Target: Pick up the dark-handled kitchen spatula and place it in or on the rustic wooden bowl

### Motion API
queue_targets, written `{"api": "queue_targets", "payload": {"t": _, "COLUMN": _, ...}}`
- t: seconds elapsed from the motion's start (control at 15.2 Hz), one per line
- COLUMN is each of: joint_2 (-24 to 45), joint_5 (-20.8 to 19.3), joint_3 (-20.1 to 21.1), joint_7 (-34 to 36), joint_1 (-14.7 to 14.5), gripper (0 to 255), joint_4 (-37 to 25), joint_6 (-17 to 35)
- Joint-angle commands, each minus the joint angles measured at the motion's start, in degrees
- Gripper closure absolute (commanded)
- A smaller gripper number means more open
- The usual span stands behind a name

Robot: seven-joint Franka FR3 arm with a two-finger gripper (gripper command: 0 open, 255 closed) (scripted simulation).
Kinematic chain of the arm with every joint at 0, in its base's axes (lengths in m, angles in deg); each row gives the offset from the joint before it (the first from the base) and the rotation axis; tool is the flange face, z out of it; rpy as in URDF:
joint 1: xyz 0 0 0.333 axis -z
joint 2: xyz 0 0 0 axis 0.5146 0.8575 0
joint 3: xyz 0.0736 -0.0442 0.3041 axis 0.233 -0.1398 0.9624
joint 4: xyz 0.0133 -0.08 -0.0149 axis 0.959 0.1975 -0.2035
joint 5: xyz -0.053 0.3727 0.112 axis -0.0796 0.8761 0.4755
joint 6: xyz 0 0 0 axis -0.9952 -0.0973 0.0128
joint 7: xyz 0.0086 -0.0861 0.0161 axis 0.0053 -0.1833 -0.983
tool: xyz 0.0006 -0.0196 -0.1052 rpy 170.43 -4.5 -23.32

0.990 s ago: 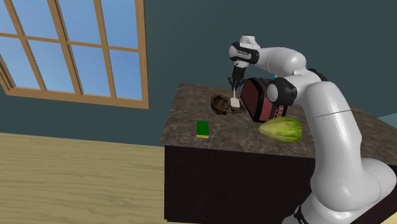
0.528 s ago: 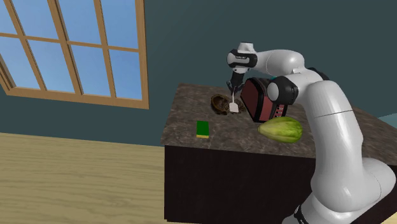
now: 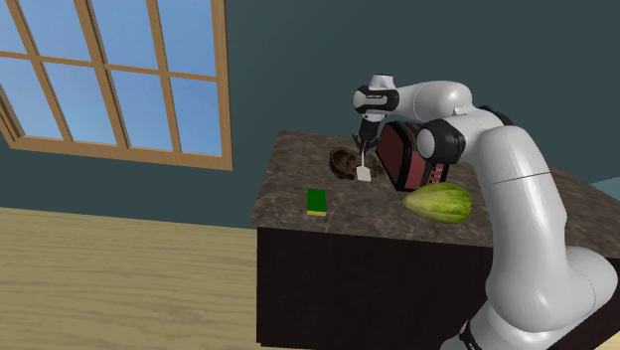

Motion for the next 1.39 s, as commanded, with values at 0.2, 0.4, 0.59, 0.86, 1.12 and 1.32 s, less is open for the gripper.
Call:
{"api": "queue_targets", "payload": {"t": 0.2, "joint_2": 0.0, "joint_5": 0.0, "joint_3": 0.0, "joint_7": 0.0, "joint_1": 0.0, "gripper": 255, "joint_4": 0.0, "joint_6": 0.1}}
{"api": "queue_targets", "payload": {"t": 0.4, "joint_2": 0.0, "joint_5": 0.0, "joint_3": 0.0, "joint_7": 0.0, "joint_1": 0.0, "gripper": 0, "joint_4": 0.0, "joint_6": 0.1}}
{"api": "queue_targets", "payload": {"t": 0.59, "joint_2": 0.0, "joint_5": 0.0, "joint_3": 0.0, "joint_7": 0.0, "joint_1": 0.0, "gripper": 0, "joint_4": 0.0, "joint_6": 0.1}}
{"api": "queue_targets", "payload": {"t": 0.86, "joint_2": -0.9, "joint_5": -0.3, "joint_3": -0.2, "joint_7": 0.4, "joint_1": 0.5, "gripper": 0, "joint_4": -5.8, "joint_6": -6.6}}
{"api": "queue_targets", "payload": {"t": 1.12, "joint_2": -0.9, "joint_5": -0.3, "joint_3": -0.2, "joint_7": 0.4, "joint_1": 0.5, "gripper": 0, "joint_4": -5.8, "joint_6": -6.6}}
{"api": "queue_targets", "payload": {"t": 1.32, "joint_2": -0.9, "joint_5": -0.3, "joint_3": -0.2, "joint_7": 0.4, "joint_1": 0.5, "gripper": 0, "joint_4": -5.8, "joint_6": -6.6}}
